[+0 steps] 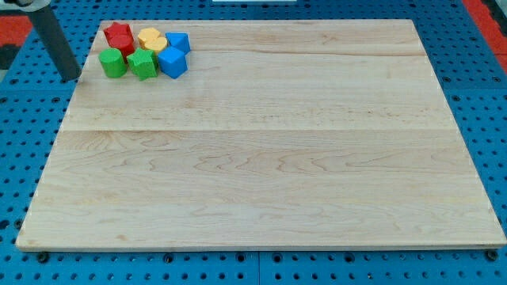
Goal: Push the green star to the center
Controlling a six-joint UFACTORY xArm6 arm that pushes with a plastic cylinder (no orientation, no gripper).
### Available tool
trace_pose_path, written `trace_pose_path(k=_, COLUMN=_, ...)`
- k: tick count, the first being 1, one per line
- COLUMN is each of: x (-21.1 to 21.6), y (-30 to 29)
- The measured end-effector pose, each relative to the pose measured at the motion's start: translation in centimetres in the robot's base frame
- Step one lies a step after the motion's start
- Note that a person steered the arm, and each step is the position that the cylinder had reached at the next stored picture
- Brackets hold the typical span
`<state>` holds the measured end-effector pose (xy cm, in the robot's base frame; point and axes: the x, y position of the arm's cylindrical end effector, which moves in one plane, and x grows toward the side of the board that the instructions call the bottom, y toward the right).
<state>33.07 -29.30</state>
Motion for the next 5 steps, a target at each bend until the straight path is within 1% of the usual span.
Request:
trace_pose_path(k=1, x=-2.8, y=0.1)
trace_pose_path(k=2, x=-2.7, y=7.3)
trace_pose_path(k=4, x=-0.6, y=15.1)
trace_pose_path(k=5, x=1.4, y=22.1)
